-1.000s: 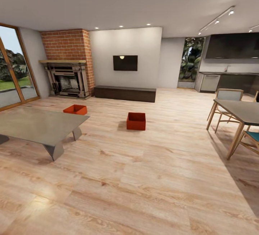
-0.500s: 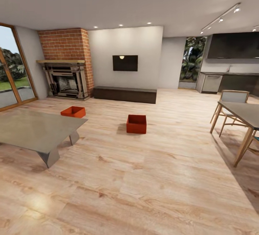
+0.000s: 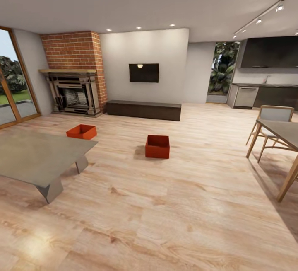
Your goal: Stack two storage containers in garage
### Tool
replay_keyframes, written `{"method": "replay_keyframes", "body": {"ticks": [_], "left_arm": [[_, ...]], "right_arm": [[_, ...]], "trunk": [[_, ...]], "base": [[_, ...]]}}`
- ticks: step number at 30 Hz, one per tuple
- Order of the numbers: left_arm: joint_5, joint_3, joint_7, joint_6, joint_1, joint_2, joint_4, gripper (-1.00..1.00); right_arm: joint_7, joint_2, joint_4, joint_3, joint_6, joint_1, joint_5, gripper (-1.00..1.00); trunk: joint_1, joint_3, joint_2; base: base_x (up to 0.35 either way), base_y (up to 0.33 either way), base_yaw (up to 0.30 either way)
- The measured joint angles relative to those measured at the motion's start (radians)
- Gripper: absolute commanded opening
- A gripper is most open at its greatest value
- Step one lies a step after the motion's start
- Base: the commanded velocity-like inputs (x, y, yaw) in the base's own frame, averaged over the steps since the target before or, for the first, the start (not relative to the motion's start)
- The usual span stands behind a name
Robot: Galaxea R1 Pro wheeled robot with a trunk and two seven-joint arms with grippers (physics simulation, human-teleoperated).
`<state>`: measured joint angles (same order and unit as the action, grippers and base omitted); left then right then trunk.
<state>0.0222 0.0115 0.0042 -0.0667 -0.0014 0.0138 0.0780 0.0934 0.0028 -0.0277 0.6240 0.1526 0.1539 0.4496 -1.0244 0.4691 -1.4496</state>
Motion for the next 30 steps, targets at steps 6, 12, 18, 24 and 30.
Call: {"method": "replay_keyframes", "body": {"ticks": [6,12,18,24,30], "left_arm": [[0.0,0.0,0.0,0.0,0.0,0.0,0.0,1.0],[0.0,0.0,0.0,0.0,0.0,0.0,0.0,1.0],[0.0,0.0,0.0,0.0,0.0,0.0,0.0,1.0],[0.0,0.0,0.0,0.0,0.0,0.0,0.0,1.0],[0.0,0.0,0.0,0.0,0.0,0.0,0.0,1.0]], "right_arm": [[0.0,0.001,0.0,0.0,0.0,0.0,0.0,1.0],[0.001,0.001,0.0,0.0,0.0,0.0,0.0,1.0],[0.0,0.001,0.0,0.0,0.0,0.0,0.0,1.0],[0.0,0.0,0.0,0.0,0.0,0.0,0.0,1.0],[0.0,0.0,0.0,0.0,0.001,0.0,-0.001,1.0]], "trunk": [[0.0,0.0,0.0],[0.0,0.0,0.0],[0.0,0.0,0.0],[0.0,0.0,0.0],[0.0,0.0,0.0]], "base": [[0.322,0.0,0.0],[0.322,0.0,0.0],[0.322,0.0,0.0],[0.322,0.0,0.0],[0.322,0.0,0.0]]}}
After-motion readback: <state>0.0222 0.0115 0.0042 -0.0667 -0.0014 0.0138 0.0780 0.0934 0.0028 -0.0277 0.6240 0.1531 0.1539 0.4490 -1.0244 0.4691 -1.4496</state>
